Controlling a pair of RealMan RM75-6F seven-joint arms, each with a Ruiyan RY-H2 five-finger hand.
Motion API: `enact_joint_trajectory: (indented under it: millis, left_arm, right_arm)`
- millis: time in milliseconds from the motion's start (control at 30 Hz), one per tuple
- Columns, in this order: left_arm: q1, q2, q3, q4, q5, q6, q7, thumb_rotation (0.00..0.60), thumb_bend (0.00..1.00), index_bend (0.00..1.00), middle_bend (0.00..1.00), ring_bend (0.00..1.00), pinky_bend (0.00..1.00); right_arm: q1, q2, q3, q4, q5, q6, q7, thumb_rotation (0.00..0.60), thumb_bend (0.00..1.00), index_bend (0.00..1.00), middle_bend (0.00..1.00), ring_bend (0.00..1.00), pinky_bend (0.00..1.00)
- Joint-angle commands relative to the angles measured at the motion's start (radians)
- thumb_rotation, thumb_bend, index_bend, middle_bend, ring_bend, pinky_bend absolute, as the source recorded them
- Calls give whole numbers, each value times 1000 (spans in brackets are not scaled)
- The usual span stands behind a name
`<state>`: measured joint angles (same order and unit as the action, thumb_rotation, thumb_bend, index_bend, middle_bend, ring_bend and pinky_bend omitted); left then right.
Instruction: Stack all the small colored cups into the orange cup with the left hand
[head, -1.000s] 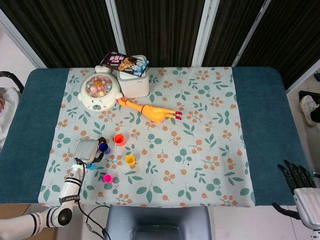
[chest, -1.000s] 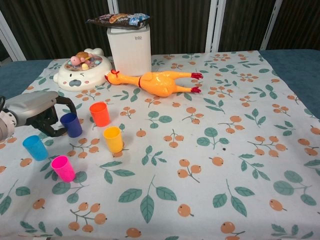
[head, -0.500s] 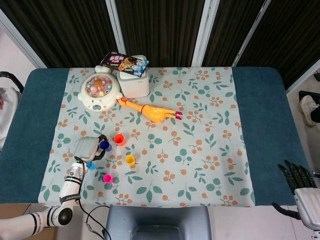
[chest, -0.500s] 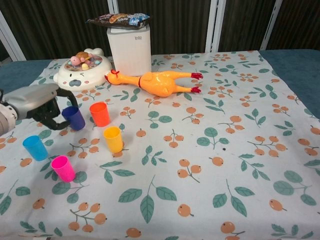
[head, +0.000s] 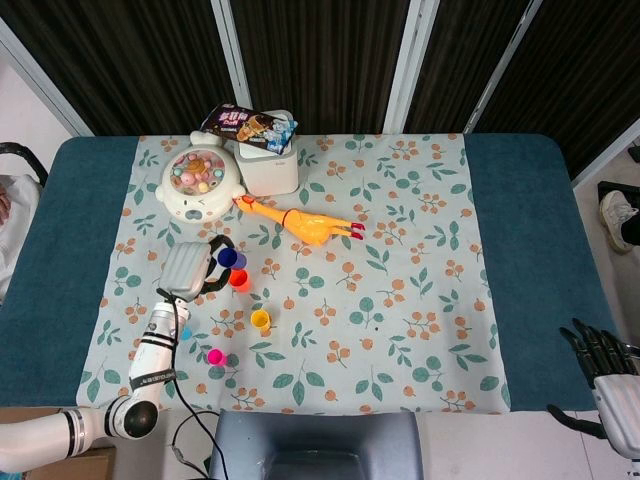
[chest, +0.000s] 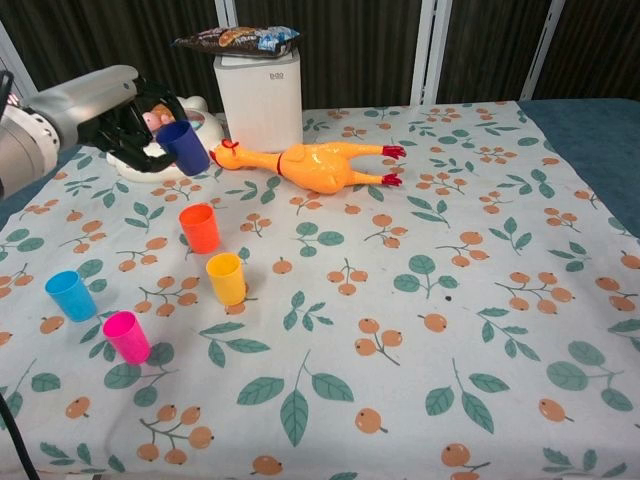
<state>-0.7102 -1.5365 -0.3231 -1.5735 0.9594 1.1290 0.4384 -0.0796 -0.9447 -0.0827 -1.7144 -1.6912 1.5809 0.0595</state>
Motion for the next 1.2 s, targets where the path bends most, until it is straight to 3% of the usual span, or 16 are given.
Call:
enact_joint_trajectory:
  millis: [33, 567, 700, 800, 900, 1067, 1200]
  left_arm:
    - [-17, -44, 29, 49, -13, 3, 33, 600, 359, 466, 1000, 1000, 1000]
    - [-23, -100, 79, 180, -17, -52, 8, 600, 358, 438, 1000, 1000, 1000]
    - [-25, -100, 79, 191, -28, -66, 9, 600, 367, 280, 1000, 1000, 1000]
    - [-23, -93, 82, 187, -28, -75, 2, 600, 368, 79, 1000, 1000, 1000]
    - [-12, -74, 85, 153, 2, -62, -23, 600, 360, 0, 1000, 1000, 1000]
    - [29, 8, 126, 4, 117, -12, -65, 600, 354, 0, 1000, 1000, 1000]
    - [71, 73, 193, -135, 212, 13, -86, 600, 357, 35, 1000, 1000, 1000]
  right_arm:
    - [-2, 2, -2, 2, -4, 4, 4, 600, 212, 0, 0, 0, 0]
    - [-7, 7, -1, 8, -3, 13, 19, 600, 213, 0, 0, 0, 0]
    - [-8, 7, 0, 7, -2, 16, 18, 600, 213, 0, 0, 0, 0]
    - [-9, 7, 0, 7, -2, 17, 18, 600, 212, 0, 0, 0, 0]
    - [-9, 7, -1, 8, -3, 16, 17, 600, 213, 0, 0, 0, 0]
    - [-7, 5, -3, 7, -6, 10, 10, 600, 212, 0, 0, 0, 0]
    - [-5, 0, -7, 4, -14, 4, 0, 600, 213, 0, 0, 0, 0]
